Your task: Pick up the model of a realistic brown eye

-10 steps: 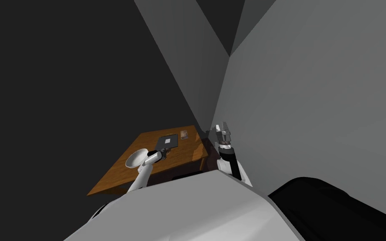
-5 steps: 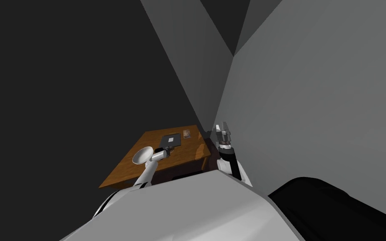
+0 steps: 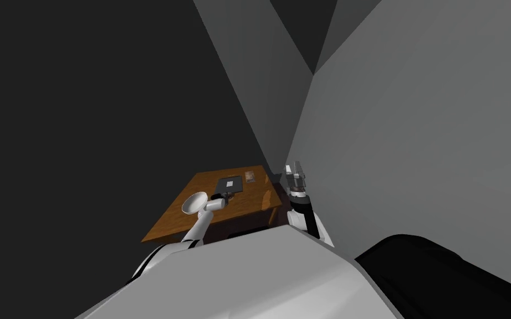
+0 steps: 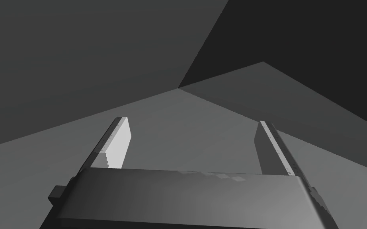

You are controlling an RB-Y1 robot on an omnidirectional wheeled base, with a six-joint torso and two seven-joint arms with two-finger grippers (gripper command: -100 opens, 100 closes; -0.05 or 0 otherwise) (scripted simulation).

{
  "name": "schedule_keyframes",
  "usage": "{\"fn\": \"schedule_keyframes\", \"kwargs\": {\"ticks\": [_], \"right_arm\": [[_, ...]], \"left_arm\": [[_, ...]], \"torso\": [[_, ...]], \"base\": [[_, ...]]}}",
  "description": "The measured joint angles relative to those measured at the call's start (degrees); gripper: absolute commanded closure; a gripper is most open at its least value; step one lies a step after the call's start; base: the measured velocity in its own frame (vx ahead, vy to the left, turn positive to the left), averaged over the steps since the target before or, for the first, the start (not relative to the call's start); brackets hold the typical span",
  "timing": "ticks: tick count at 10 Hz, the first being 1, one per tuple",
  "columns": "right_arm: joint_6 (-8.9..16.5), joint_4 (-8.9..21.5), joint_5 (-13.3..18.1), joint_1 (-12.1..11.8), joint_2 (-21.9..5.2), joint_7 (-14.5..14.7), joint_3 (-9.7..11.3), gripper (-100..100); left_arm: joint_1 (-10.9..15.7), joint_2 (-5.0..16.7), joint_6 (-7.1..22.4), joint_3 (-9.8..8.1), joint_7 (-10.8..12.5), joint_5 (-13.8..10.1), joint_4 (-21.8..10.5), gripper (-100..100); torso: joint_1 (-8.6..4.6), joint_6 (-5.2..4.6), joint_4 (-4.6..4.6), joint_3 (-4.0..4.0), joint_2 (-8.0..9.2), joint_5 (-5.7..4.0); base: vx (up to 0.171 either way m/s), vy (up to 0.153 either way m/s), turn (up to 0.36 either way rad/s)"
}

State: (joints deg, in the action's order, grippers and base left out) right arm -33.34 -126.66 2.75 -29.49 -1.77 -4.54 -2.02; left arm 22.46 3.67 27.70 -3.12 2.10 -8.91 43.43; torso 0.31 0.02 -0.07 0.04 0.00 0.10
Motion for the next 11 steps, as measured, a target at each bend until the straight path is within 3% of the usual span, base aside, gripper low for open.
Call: {"fn": "schedule_keyframes", "kwargs": {"ticks": [1, 3, 4, 8, 9, 10, 11], "right_arm": [[0.00, 0.00, 0.00, 0.01, 0.00, 0.00, 0.00, 0], [0.00, 0.00, 0.00, 0.00, 0.01, 0.00, 0.01, 0], [0.00, 0.00, 0.00, 0.00, 0.01, 0.00, 0.01, 0], [0.00, 0.00, 0.00, 0.00, 0.01, 0.00, 0.01, 0], [0.00, 0.00, 0.00, 0.00, 0.01, 0.00, 0.01, 0], [0.00, 0.00, 0.00, 0.00, 0.01, 0.00, 0.01, 0], [0.00, 0.00, 0.00, 0.01, 0.01, 0.00, 0.02, 0]], "left_arm": [[1.14, -0.23, -1.31, 1.52, 1.45, 0.95, -1.91, -100], [1.57, -0.47, -1.69, 2.31, 4.22, 1.73, -2.25, -100], [1.56, -0.47, -1.62, 2.33, 4.43, 1.75, -2.20, 100], [1.97, -0.35, -1.85, 2.27, 4.42, 1.75, -1.88, 100], [1.97, -0.35, -1.85, 2.27, 4.42, 1.75, -1.89, 0], [1.97, -0.35, -1.85, 2.27, 4.42, 1.75, -1.88, 100], [0.55, -0.06, -0.96, 0.77, 3.07, 0.35, -0.17, 100]], "torso": [[0.03, -0.02, 0.00, -0.01, 0.01, 0.02], [-0.17, -0.02, 0.00, 0.01, -0.03, -0.03], [-0.21, -0.02, -0.01, 0.02, -0.04, -0.04], [-0.17, 0.00, -0.32, 0.21, -0.09, 0.09], [-0.16, 0.00, -0.32, 0.22, -0.11, 0.09], [-0.16, 0.00, -0.33, 0.23, -0.13, 0.09], [-0.37, 0.01, -0.52, 0.33, -0.15, 0.13]], "base": [[-0.011, 0.041, -0.018], [0.000, 0.005, -0.003], [0.000, 0.000, 0.000], [0.004, 0.001, -0.001], [0.000, 0.000, 0.000], [0.020, -0.078, -0.095], [0.025, -0.087, -0.023]]}}
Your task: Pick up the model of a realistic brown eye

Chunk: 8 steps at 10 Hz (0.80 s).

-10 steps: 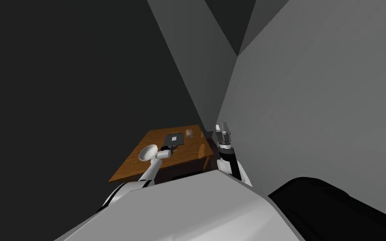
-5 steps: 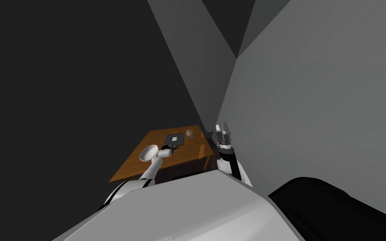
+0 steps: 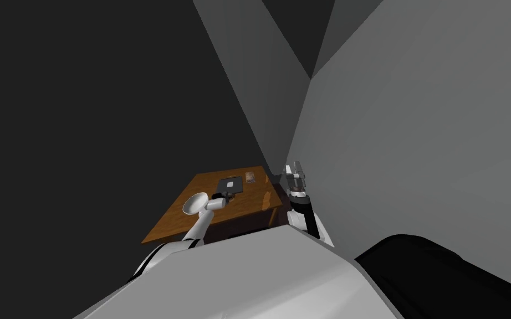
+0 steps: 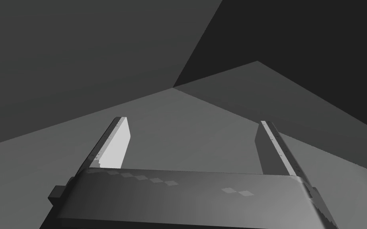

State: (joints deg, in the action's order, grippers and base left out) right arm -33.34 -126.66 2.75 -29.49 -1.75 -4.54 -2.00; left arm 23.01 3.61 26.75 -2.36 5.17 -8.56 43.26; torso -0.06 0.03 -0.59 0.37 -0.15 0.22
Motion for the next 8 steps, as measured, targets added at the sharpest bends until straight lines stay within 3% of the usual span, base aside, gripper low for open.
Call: {"fn": "schedule_keyframes", "kwargs": {"ticks": [2, 4, 5, 7, 8], "right_arm": [[0.00, 0.00, 0.00, 0.00, 0.00, 0.00, -0.01, 0], [0.00, 0.00, 0.00, 0.00, 0.00, 0.00, 0.00, 0], [0.00, 0.00, 0.00, 0.00, 0.00, 0.00, -0.01, 0], [0.00, 0.00, 0.00, 0.00, 0.00, 0.00, 0.00, 0], [0.00, 0.00, 0.00, 0.00, 0.00, 0.00, -0.01, 0]], "left_arm": [[-0.92, 0.11, 1.83, -2.07, -2.55, -0.78, 1.33, 100], [-2.53, 0.54, 3.41, -5.19, -5.59, -3.10, 3.12, 100], [-2.74, 0.60, 3.67, -5.83, -7.07, -3.55, 3.27, 100], [-3.88, 1.46, 5.05, -8.94, -10.93, -6.71, 4.22, 100], [-4.27, 1.27, 5.60, -9.63, -12.28, -6.66, 4.90, 100]], "torso": [[0.04, -0.07, -0.17, 0.12, -0.06, 0.12], [-0.03, -0.13, -0.35, 0.28, -0.20, 0.25], [0.06, -0.15, -0.40, 0.30, -0.20, 0.31], [0.00, -0.19, -0.50, 0.45, -0.40, 0.38], [0.12, -0.18, -0.49, 0.43, -0.36, 0.40]], "base": [[0.015, -0.060, -0.039], [0.011, -0.054, -0.018], [0.030, -0.080, -0.097], [0.012, -0.057, -0.015], [0.018, -0.060, -0.105]]}}
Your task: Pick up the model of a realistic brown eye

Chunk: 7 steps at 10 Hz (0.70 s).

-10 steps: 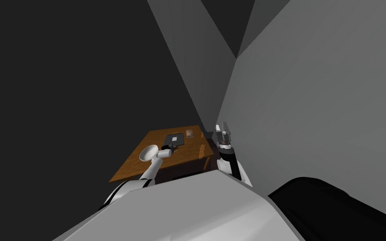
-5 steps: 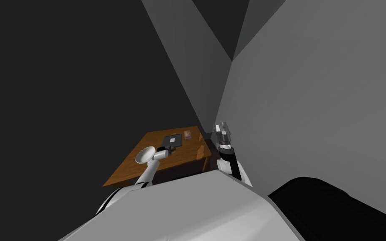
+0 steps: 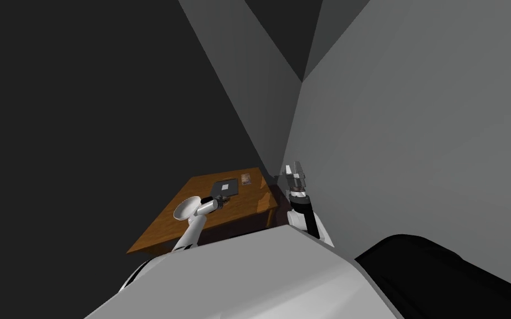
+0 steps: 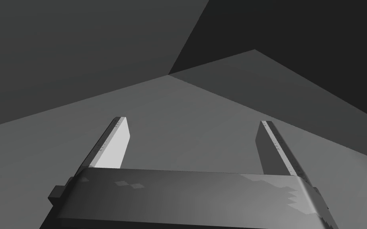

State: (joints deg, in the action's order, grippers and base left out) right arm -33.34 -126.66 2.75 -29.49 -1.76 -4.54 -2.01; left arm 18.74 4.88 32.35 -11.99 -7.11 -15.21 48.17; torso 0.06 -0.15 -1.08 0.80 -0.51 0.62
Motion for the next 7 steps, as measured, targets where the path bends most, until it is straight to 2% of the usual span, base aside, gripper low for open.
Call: {"fn": "schedule_keyframes", "kwargs": {"ticks": [2, 3, 4, 5, 6, 7], "right_arm": [[0.00, 0.00, 0.00, 0.00, 0.00, 0.00, 0.00, 0], [0.00, 0.00, 0.00, 0.00, 0.00, 0.00, 0.00, 0], [0.00, 0.00, 0.00, 0.00, 0.00, 0.00, 0.01, 0], [0.00, 0.00, 0.00, 0.00, 0.00, 0.00, 0.00, 0], [0.00, 0.00, 0.00, 0.00, 0.00, 0.00, 0.00, 0], [0.00, 0.00, 0.00, 0.00, 0.00, 0.00, 0.00, 0]], "left_arm": [[-1.80, 0.35, 1.98, -3.16, -3.32, -2.15, 2.52, 100], [-1.98, 0.31, 2.38, -3.85, -4.69, -2.30, 2.77, 100], [-3.37, 0.49, 3.80, -5.44, -6.05, -3.47, 4.95, 100], [-3.65, 0.81, 4.67, -7.03, -7.60, -4.50, 5.36, 100], [-3.66, 0.88, 4.54, -7.69, -9.26, -4.98, 4.96, 100], [-4.96, 1.37, 5.45, -9.25, -11.21, -6.98, 6.40, 100]], "torso": [[-0.02, -0.01, -0.03, 0.05, -0.08, 0.04], [0.05, -0.02, -0.03, 0.05, -0.07, 0.06], [-0.07, -0.03, -0.01, 0.04, -0.07, 0.05], [-0.09, -0.02, -0.01, 0.05, -0.09, 0.04], [0.03, -0.01, -0.01, 0.04, -0.08, 0.06], [0.01, 0.02, -0.01, 0.04, -0.09, 0.05]], "base": [[0.013, -0.048, -0.009], [0.015, -0.079, -0.104], [0.021, -0.085, -0.039], [0.017, -0.040, 0.020], [0.026, -0.067, -0.098], [0.026, -0.068, -0.035]]}}
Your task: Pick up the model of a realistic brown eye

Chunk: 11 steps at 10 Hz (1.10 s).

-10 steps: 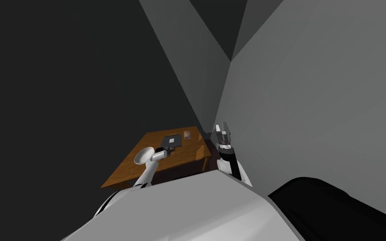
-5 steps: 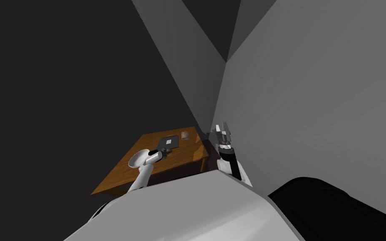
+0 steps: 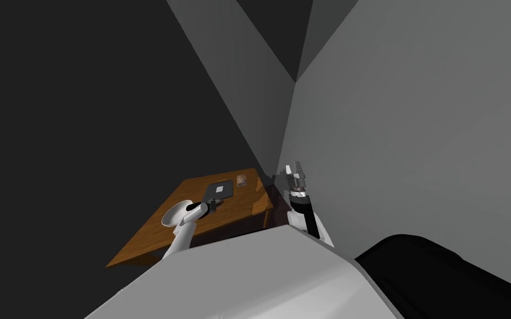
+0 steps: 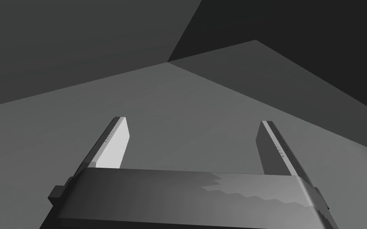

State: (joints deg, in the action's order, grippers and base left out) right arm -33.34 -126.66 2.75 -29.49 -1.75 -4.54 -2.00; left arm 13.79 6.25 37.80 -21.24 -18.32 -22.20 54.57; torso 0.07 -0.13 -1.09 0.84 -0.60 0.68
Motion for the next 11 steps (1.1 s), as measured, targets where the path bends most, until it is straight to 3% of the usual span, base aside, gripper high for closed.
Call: {"fn": "schedule_keyframes", "kwargs": {"ticks": [2, 7, 11], "right_arm": [[0.00, 0.00, 0.00, 0.00, 0.00, 0.00, -0.01, 0], [0.00, 0.00, 0.00, 0.00, 0.00, 0.00, 0.00, 0], [0.00, 0.00, 0.00, 0.00, -0.01, 0.00, -0.01, 0]], "left_arm": [[-0.77, 0.00, 1.27, -2.28, -3.18, -0.75, 1.26, 100], [-3.87, 0.96, 4.96, -9.30, -11.24, -5.59, 5.39, 100], [-6.21, 1.19, 7.39, -13.76, -17.38, -8.35, 8.56, 100]], "torso": [[0.07, -0.01, 0.02, -0.02, 0.03, 0.00], [-0.12, -0.03, 0.04, -0.05, 0.07, -0.10], [-0.05, -0.06, 0.07, -0.08, 0.11, -0.14]], "base": [[0.017, -0.056, -0.037], [0.018, -0.058, -0.031], [0.019, -0.044, -0.029]]}}
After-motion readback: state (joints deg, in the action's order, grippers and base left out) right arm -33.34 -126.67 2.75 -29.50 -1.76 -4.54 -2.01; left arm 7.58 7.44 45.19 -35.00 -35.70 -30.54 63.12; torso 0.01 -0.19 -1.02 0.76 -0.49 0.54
